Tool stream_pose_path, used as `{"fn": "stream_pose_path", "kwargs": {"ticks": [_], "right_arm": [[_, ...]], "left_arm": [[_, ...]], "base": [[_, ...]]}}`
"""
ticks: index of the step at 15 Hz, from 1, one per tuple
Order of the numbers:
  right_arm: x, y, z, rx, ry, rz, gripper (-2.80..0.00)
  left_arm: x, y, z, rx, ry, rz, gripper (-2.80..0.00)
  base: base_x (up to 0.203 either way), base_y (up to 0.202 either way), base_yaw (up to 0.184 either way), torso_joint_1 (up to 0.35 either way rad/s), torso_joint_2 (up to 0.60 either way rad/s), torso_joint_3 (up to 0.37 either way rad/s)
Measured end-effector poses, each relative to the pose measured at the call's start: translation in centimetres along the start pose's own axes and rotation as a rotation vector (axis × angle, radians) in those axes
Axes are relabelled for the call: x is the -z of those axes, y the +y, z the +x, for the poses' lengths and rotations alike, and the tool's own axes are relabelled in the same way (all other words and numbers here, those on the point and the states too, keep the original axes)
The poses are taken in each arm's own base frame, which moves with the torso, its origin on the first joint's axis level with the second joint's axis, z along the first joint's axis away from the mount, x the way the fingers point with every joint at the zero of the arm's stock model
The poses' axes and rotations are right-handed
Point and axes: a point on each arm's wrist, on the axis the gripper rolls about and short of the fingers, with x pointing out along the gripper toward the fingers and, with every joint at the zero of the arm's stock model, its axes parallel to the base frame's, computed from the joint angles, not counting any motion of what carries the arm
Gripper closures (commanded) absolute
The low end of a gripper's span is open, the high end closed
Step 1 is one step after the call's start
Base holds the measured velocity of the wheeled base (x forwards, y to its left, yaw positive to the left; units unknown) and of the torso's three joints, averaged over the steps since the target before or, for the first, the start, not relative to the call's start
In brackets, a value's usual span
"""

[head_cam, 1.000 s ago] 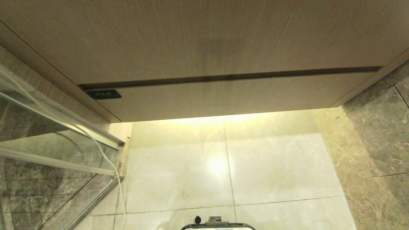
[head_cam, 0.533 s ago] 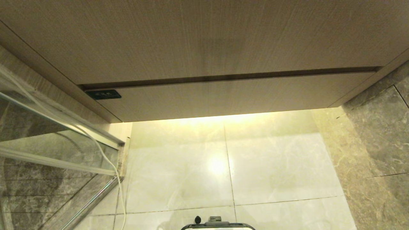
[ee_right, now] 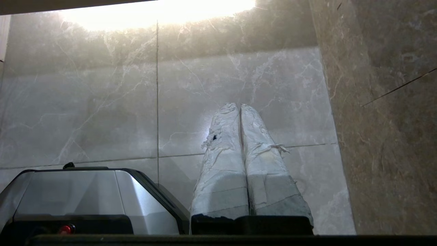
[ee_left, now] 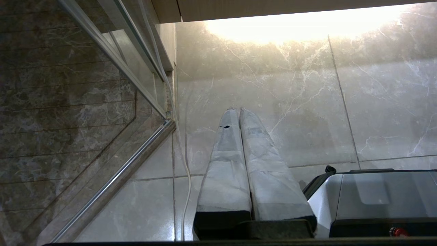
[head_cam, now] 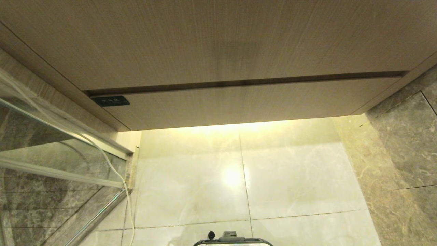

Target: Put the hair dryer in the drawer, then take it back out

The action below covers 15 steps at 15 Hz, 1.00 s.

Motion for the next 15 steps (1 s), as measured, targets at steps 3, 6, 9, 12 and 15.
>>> {"fn": "stream_pose_path", "kwargs": {"ticks": [3,6,9,12,15], "right_arm": [[0.00,0.00,0.00,0.000,0.000,0.006,0.00],[0.01,0.00,0.00,0.000,0.001,0.009,0.00],[0.00,0.00,0.00,0.000,0.000,0.000,0.00],[0.01,0.00,0.00,0.000,0.001,0.004,0.00],[0.01,0.00,0.00,0.000,0.001,0.007,0.00]], "left_arm": [[0.00,0.00,0.00,0.000,0.000,0.000,0.00],[0.00,0.00,0.00,0.000,0.000,0.001,0.00],[0.00,0.00,0.00,0.000,0.000,0.000,0.00],[0.00,0.00,0.00,0.000,0.000,0.000,0.00],[0.00,0.00,0.00,0.000,0.000,0.000,0.00]], "base": [[0.000,0.000,0.000,0.000,0.00,0.000],[0.000,0.000,0.000,0.000,0.00,0.000],[0.000,0.000,0.000,0.000,0.00,0.000],[0.000,0.000,0.000,0.000,0.00,0.000],[0.000,0.000,0.000,0.000,0.00,0.000]]}}
